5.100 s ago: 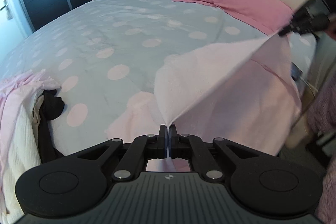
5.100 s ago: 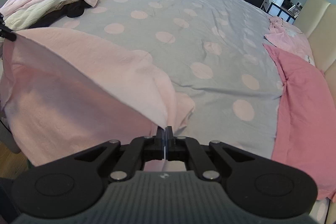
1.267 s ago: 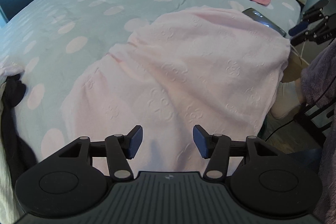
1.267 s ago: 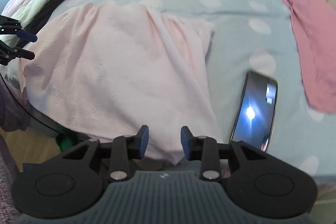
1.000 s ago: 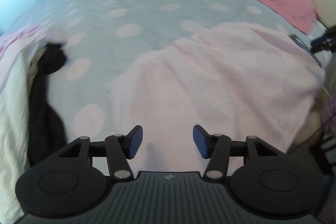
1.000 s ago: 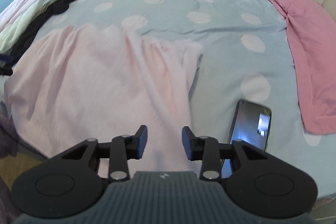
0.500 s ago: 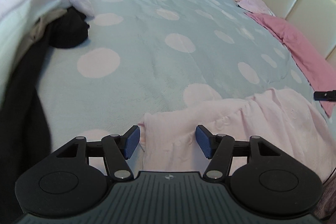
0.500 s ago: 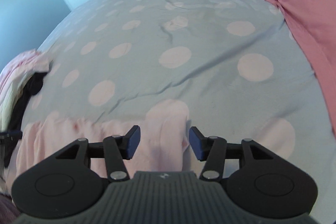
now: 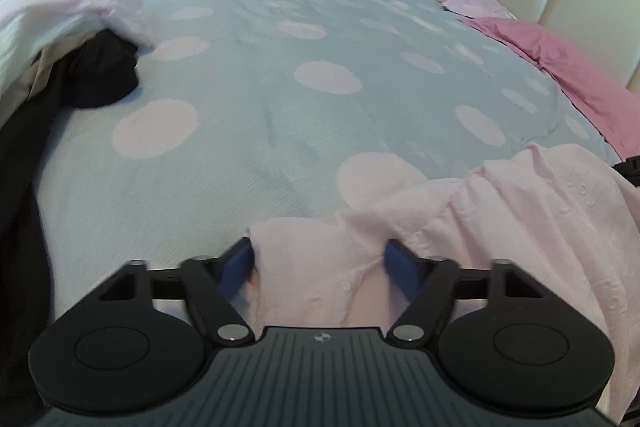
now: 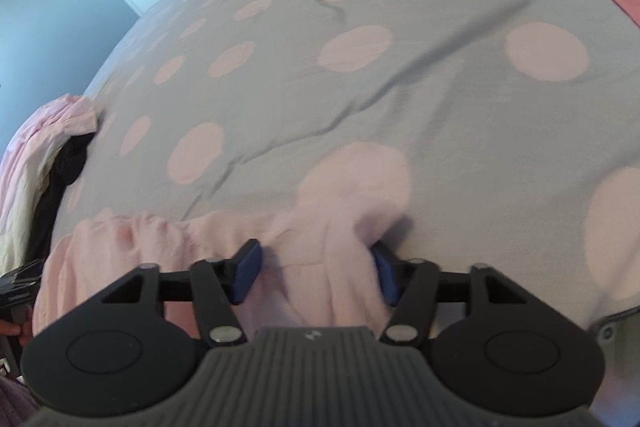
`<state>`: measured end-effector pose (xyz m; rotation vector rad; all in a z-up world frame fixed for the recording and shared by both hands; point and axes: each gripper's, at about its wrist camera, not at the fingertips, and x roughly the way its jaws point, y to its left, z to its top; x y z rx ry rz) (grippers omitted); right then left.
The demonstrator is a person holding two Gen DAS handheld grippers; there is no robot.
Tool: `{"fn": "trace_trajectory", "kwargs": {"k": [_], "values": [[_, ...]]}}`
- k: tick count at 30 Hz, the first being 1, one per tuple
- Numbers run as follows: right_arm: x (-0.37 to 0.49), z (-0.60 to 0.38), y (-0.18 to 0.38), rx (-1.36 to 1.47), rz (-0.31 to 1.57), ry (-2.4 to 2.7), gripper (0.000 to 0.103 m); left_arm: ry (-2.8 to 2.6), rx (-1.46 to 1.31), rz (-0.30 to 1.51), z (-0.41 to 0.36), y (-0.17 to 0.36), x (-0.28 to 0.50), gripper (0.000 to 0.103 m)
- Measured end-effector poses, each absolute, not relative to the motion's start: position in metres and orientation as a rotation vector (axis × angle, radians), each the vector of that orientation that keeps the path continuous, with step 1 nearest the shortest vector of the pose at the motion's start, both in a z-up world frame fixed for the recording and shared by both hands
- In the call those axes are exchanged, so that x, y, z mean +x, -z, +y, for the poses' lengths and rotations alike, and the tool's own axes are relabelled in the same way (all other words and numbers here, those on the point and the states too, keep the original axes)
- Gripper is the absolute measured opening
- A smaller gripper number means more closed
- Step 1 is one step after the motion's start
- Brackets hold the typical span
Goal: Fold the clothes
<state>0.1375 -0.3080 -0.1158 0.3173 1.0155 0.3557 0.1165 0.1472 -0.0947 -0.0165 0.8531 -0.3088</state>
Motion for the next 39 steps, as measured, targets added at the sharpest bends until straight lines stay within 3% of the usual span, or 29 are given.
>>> {"fn": "trace_trajectory", "kwargs": {"k": [1,2,3,6,13,19,29,32,34,35,37,39], "values": [[0.136,-0.304,0.116,0.306,1.012,-0.358,0.036,0.319,-0.004,0.854,0.143,0.093,0.116,0.031],[0.134,-0.301,0.115,0.289,1.004,-0.358,0.016,0.325,0.002,0.861,0.139,0.092,0.116,0.022],[0.133,-0.300,0.114,0.277,0.991,-0.356,0.009,0.330,0.008,0.869,0.136,0.091,0.116,0.011],[0.129,-0.302,0.106,0.283,0.958,-0.339,0.007,0.296,0.000,0.832,0.138,0.077,0.113,0.004],[0.123,-0.316,0.055,0.252,0.757,-0.276,0.004,0.194,-0.020,0.680,0.149,0.033,0.107,0.003],[0.150,-0.315,0.022,0.199,0.661,-0.237,0.004,0.193,0.046,0.618,0.138,0.019,0.153,0.003],[0.239,-0.289,0.049,0.077,0.728,-0.173,0.005,0.176,0.157,0.682,0.116,0.044,0.236,0.004],[0.248,-0.289,0.067,0.054,0.765,-0.168,0.009,0.170,0.165,0.731,0.118,0.062,0.242,0.011],[0.249,-0.295,0.075,0.062,0.791,-0.151,0.024,0.154,0.154,0.787,0.123,0.068,0.245,0.019],[0.248,-0.298,0.079,0.063,0.800,-0.140,0.036,0.143,0.144,0.795,0.127,0.068,0.243,0.024],[0.244,-0.307,0.080,0.059,0.805,-0.114,0.038,0.127,0.120,0.788,0.137,0.065,0.236,0.036],[0.236,-0.315,0.079,0.070,0.798,-0.105,0.039,0.119,0.112,0.789,0.144,0.059,0.227,0.039]]}}
